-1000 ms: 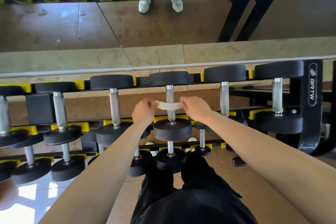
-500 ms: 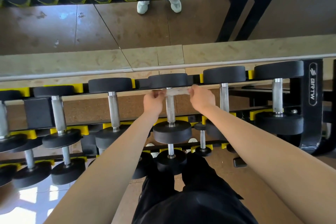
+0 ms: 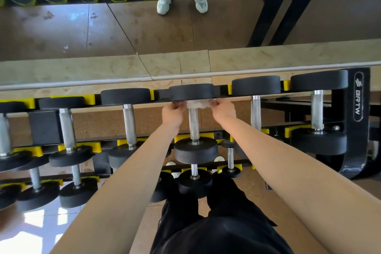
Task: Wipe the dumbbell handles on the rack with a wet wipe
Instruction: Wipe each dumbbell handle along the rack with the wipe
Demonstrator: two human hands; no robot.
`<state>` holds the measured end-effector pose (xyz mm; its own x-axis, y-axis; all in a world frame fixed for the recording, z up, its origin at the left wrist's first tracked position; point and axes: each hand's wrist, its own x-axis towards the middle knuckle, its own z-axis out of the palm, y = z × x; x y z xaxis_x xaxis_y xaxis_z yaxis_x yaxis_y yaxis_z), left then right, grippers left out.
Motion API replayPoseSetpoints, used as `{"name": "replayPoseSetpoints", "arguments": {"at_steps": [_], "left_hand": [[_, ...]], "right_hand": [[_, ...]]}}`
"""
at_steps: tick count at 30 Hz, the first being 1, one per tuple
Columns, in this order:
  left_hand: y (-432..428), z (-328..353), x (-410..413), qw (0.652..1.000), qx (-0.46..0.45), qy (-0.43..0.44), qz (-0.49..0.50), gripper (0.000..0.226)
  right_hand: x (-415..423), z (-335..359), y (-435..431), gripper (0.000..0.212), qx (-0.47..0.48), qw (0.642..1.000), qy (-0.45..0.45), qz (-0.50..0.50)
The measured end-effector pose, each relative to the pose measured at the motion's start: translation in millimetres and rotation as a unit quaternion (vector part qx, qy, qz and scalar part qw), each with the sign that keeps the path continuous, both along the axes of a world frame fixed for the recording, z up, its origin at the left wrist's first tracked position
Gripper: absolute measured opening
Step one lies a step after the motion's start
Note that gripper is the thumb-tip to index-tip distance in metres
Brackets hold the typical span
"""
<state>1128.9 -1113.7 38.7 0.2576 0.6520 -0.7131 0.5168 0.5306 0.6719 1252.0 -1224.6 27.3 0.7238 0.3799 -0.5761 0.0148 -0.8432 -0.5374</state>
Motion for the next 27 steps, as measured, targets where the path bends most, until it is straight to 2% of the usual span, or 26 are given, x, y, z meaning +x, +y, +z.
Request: {"name": "replayPoseSetpoints", "arguments": {"at_steps": [2,4,8,14,16,18,21,27], "left_hand": [[-2.8,1.9,3.0,1.0,0.011,-0.011,-0.015,0.021],[1.7,1.5,1.1,1.0,0.015,0.027,0.003,0.022],[12.1,-2.1,-8.6,0.993,-0.023,0.106,0.035,0.03],[-1.3,0.8,-13.7,0.995,0.016,0.033,-0.094,0.024],[-0.5,0.0,-21.1,0.992,0.038,0.061,-0.103,0.019],[1.0,-4.1,-33.9,0.988,0.04,0.11,-0.099,0.025],[1.1,-9.2,-51.2,0.978,0.037,0.156,-0.132,0.03],[-3.8,-5.4,-55.7,0.935,0.066,0.156,-0.313,0.007]], "right_hand": [[-0.8,-3.0,-2.1,0.039,-0.007,0.998,0.035,-0.053],[-8.9,-4.5,4.7,0.037,0.042,0.992,0.086,-0.081],[-23.4,0.6,20.7,0.023,0.13,0.983,0.121,-0.036],[-5.6,-6.3,-15.3,0.033,0.018,0.997,0.072,-0.007],[-10.2,-5.6,-18.5,0.032,0.023,0.995,0.088,0.03],[-19.5,-0.4,-17.2,0.031,0.042,0.989,0.115,0.086],[-22.3,6.5,-22.8,0.034,0.02,0.972,0.069,0.225],[-12.4,2.6,-45.7,0.036,-0.07,0.956,0.013,0.285]]}}
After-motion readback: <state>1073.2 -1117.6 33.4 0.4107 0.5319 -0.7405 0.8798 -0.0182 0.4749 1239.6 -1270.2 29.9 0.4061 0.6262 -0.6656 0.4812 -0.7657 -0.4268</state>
